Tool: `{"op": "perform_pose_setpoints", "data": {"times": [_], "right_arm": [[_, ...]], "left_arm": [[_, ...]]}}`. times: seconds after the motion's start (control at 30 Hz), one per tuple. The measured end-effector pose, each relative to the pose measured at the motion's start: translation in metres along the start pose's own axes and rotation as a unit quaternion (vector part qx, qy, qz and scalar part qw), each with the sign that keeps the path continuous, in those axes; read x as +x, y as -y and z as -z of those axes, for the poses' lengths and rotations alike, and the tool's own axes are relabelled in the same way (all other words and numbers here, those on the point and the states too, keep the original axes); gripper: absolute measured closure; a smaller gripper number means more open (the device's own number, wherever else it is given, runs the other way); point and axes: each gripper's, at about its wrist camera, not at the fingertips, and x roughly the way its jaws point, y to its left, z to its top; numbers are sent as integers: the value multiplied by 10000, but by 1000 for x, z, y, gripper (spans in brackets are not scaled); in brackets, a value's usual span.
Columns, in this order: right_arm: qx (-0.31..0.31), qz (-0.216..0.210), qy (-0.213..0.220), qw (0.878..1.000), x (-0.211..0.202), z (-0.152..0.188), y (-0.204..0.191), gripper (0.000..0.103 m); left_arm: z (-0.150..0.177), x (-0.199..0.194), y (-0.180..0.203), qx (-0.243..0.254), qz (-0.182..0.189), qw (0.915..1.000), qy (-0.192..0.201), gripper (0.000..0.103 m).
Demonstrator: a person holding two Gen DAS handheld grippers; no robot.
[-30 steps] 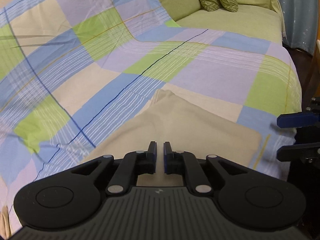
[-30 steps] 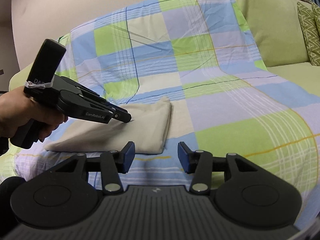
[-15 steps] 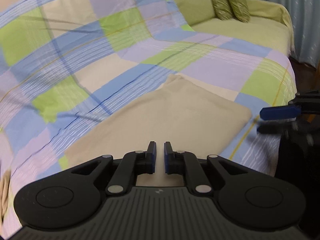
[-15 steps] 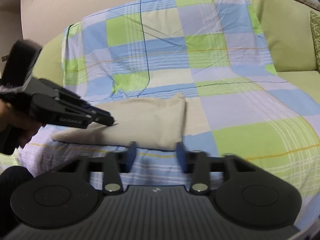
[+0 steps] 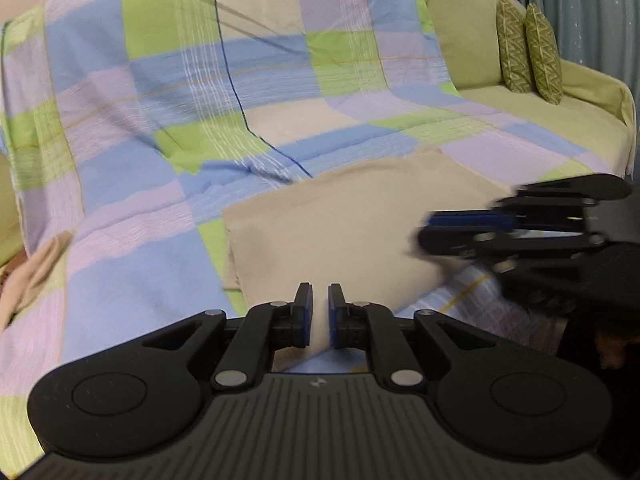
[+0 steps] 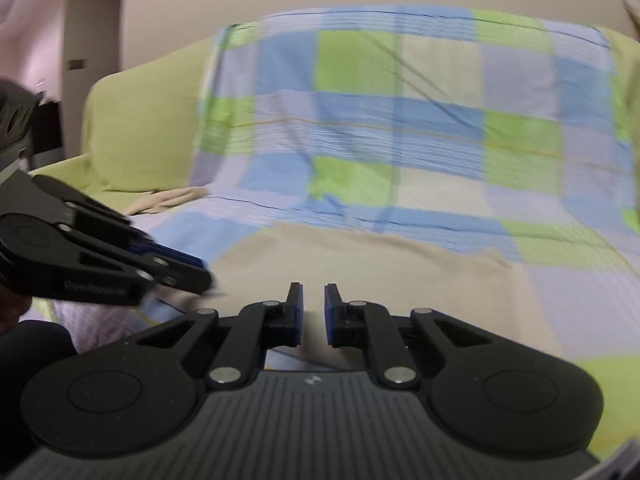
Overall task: Fold clothes
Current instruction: 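Open the left gripper and smooth the folded top with the right gripper, then grasp the folded beige top's edge with both grippers side by side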
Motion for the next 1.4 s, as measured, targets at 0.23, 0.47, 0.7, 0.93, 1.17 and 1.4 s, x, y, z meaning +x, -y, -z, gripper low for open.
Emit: {"op": "perform_pose_setpoints", "data": {"times": [0.23, 0.47, 0.7, 0.93, 1.17, 1.4], "right_arm": [[113, 458, -143, 9988, -2, 21, 17, 103], [821, 1270, -117, 9884, -36, 36, 59, 103], [1095, 1710, -68, 9792, -47, 45, 78, 103], [1539, 1723, 482, 9718, -74, 54, 97, 92], [1170, 1148, 347, 9859, -70, 56, 77, 92], [1768, 1441, 277, 9733, -75, 60, 96, 81]], "left_arm": [[7, 8, 3, 77, -47, 9999, -80, 93], [8, 11, 3, 131, -33, 9998, -112, 93], [9, 12, 4, 198, -57, 9997, -135, 93], [-3, 1, 14, 351, -13, 9994, 30, 93], [-30, 3, 53, 745, 698, 9940, 386, 93], [-24, 24, 70, 1008, 654, 9926, 149, 85]]}}
